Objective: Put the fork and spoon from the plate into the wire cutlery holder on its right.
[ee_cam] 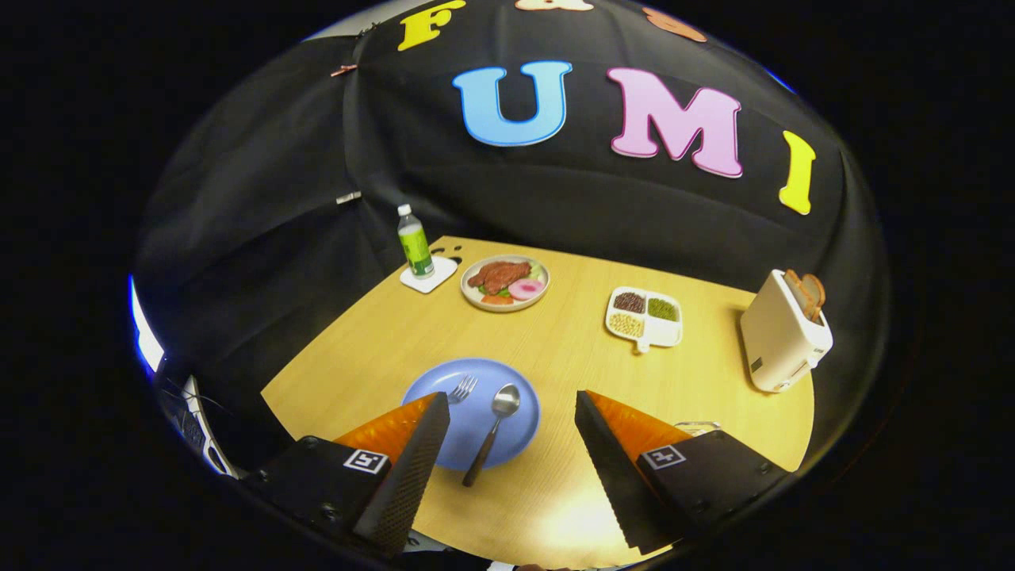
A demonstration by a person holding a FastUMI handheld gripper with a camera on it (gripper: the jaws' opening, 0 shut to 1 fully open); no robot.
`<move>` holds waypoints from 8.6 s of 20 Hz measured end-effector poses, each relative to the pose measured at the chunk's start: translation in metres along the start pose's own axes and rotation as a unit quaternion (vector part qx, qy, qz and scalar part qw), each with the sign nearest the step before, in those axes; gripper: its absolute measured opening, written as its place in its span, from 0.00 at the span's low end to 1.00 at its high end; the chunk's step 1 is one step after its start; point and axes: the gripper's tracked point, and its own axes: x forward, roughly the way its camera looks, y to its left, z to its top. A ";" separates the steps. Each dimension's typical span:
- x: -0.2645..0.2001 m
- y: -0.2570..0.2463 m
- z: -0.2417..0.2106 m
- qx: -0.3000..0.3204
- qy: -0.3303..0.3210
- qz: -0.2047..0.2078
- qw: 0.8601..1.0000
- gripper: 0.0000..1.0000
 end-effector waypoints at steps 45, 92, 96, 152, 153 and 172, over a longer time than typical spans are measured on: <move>0.004 -0.035 -0.081 0.024 0.215 0.073 0.974 0.07; -0.044 -0.200 -0.077 0.064 0.318 0.035 0.945 0.99; -0.058 -0.192 -0.052 0.088 0.262 0.035 0.960 1.00; 0.137 0.100 -0.127 0.123 0.287 0.035 0.949 0.83; 0.137 0.101 -0.128 0.127 0.289 0.035 0.948 0.77; 0.099 0.088 -0.125 0.087 0.291 0.101 0.947 0.08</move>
